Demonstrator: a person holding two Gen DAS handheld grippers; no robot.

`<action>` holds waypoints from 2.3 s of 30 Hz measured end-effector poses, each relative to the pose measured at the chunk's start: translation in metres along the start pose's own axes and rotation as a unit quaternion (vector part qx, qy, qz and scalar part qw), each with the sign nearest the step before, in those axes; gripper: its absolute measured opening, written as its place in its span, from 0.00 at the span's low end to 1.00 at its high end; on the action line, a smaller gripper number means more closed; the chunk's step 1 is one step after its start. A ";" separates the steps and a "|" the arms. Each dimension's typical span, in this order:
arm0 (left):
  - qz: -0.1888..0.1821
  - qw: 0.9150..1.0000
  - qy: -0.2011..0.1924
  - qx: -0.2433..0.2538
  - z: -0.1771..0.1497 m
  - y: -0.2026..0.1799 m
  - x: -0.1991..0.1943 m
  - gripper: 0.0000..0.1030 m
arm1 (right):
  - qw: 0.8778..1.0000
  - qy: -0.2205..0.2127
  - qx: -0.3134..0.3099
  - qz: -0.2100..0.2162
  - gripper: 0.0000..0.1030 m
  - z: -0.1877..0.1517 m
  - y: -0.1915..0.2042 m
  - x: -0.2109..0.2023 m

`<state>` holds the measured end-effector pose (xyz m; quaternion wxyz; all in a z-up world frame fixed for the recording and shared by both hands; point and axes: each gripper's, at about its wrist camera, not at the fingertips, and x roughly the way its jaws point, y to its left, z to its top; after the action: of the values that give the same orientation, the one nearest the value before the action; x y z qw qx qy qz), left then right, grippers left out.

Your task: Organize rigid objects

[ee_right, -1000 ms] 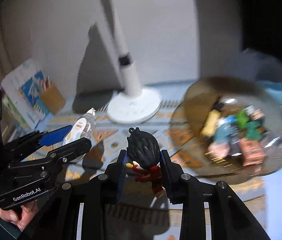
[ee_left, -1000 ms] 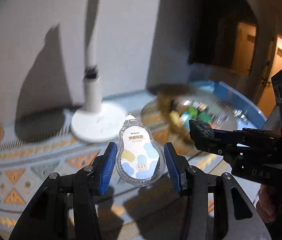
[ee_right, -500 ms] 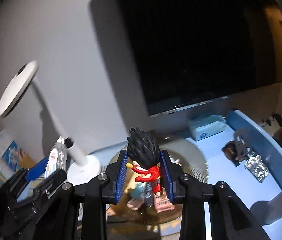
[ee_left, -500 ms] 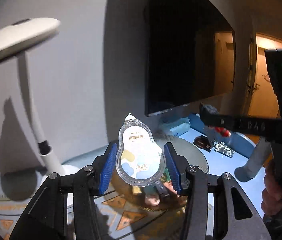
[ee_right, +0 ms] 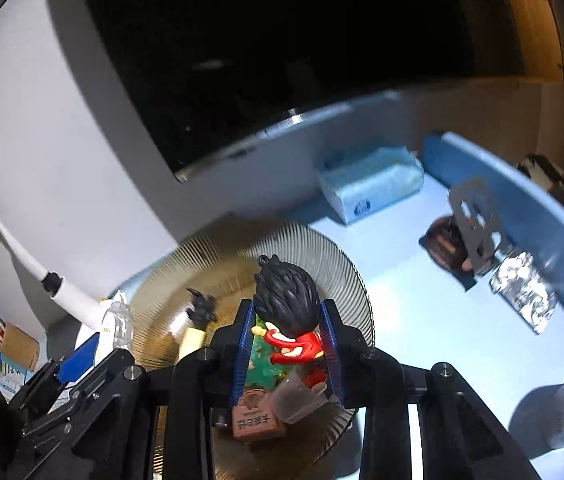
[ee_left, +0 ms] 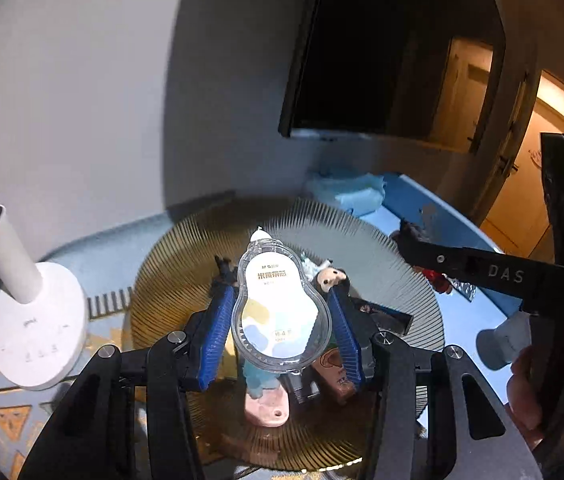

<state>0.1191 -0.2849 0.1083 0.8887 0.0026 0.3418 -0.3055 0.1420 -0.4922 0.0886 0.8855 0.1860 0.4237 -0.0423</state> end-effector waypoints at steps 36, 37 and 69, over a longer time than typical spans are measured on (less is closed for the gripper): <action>0.147 0.980 -0.135 -0.024 -0.041 0.073 -0.289 0.95 | 0.978 -0.053 -0.158 0.127 0.63 -0.082 0.189 -0.149; 0.159 0.978 -0.133 -0.028 -0.051 0.077 -0.293 0.96 | 0.976 -0.058 -0.167 0.125 0.64 -0.095 0.199 -0.153; 0.280 0.953 -0.083 -0.080 -0.197 0.150 -0.219 0.98 | 0.971 -0.040 -0.221 0.082 0.78 -0.239 0.200 -0.038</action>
<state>-0.0455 -0.0027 0.0606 0.9612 0.0016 0.2753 -0.0157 -0.0117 -0.2226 0.0401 0.9215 0.0179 0.3697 0.1173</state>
